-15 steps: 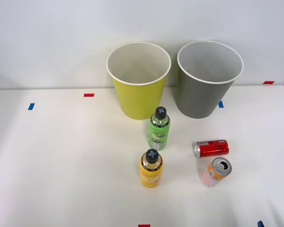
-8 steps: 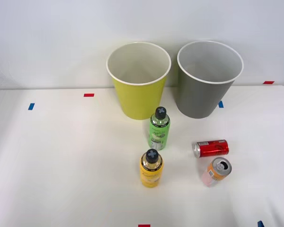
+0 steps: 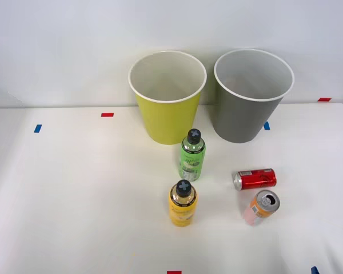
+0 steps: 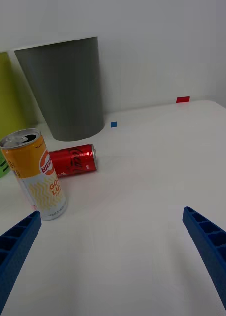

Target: Put cans in the gray bin, plastic bottles in the light green bin

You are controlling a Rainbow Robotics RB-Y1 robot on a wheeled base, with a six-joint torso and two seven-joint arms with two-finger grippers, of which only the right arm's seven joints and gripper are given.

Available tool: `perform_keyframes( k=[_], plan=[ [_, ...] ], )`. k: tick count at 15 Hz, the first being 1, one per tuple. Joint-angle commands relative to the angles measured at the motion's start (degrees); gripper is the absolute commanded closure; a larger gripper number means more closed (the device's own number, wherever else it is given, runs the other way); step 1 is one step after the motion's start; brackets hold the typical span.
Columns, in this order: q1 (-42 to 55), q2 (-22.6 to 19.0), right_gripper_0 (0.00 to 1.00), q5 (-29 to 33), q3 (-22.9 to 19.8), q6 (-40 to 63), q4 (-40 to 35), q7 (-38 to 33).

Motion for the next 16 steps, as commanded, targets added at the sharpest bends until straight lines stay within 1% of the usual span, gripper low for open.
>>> perform_keyframes(
  k=[1,4,5,6,8,9,10,11,13,16],
  plan=[
    [0.0,0.0,0.0,0.0,0.0,0.0,0.0,0.0],
    [0.0,0.0,0.0,0.0,0.0,0.0,0.0,0.0],
    [-1.5,0.4,0.0,0.4,0.6,1.0,2.1,0.1],
    [-2.2,-0.4,0.0,-0.4,0.8,0.4,3.4,0.2],
    [-2.5,-2.4,0.0,-1.8,0.9,-0.9,3.3,1.1],
    [-2.6,-3.6,0.0,-2.7,1.3,-1.3,3.3,1.5],
    [-2.8,-5.1,0.0,-4.0,2.6,-1.3,3.3,2.2],
    [-3.0,-6.5,0.0,-7.4,5.1,-1.4,3.3,6.1],
    [-3.4,-9.9,0.0,-17.9,11.2,-1.4,3.3,17.1],
    [-5.5,-13.5,0.0,-27.2,17.1,-1.3,3.3,25.4]
  ],
)
